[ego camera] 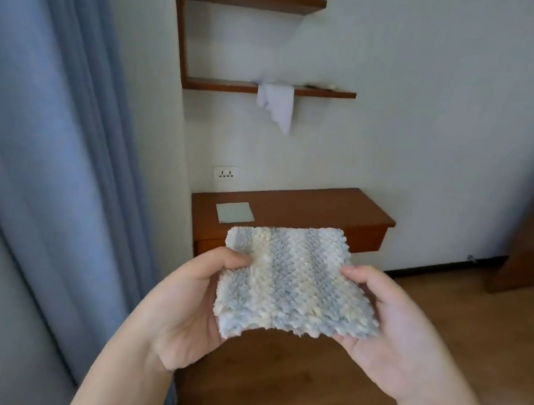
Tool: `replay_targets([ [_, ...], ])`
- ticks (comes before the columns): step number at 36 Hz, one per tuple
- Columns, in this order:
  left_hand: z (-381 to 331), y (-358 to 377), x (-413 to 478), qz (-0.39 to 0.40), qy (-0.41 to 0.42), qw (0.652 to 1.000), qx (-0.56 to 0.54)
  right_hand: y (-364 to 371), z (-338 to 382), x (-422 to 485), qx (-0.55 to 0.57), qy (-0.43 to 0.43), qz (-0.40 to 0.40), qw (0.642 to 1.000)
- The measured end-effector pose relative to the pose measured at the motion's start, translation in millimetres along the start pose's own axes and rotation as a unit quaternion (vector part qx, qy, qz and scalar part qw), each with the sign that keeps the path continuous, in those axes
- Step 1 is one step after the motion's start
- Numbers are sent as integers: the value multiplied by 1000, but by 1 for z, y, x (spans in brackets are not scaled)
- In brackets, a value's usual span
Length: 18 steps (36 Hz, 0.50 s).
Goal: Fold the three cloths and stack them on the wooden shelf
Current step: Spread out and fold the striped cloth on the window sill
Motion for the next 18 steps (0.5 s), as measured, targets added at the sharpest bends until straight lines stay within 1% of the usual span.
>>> replay_targets([
  [3, -25, -17, 43, 9, -8, 1000, -1, 13, 8, 45, -5, -9, -17, 1000],
  [7, -65, -34, 102, 27, -29, 999, -5, 36, 22, 101, 21, -21, -23, 999],
  [10, -88, -39, 144, 38, -33, 999, 14, 44, 34, 136, 34, -35, -40, 998],
  [14, -102, -41, 191, 55, -52, 997, 17, 41, 53, 173, 26, -53, -83, 995],
  [18, -108, -49, 239, 68, -80, 994, 17, 35, 63, 215, 5, -34, -91, 995],
])
Point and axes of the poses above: each hand's wrist, its own x-axis towards the middle knuckle, its own y-axis out of the palm, z = x × y, the point moved 6 cm from there along x, towards the middle knuckle, and after that the axes turned 5 degrees about -z, right-handed, at the moved point
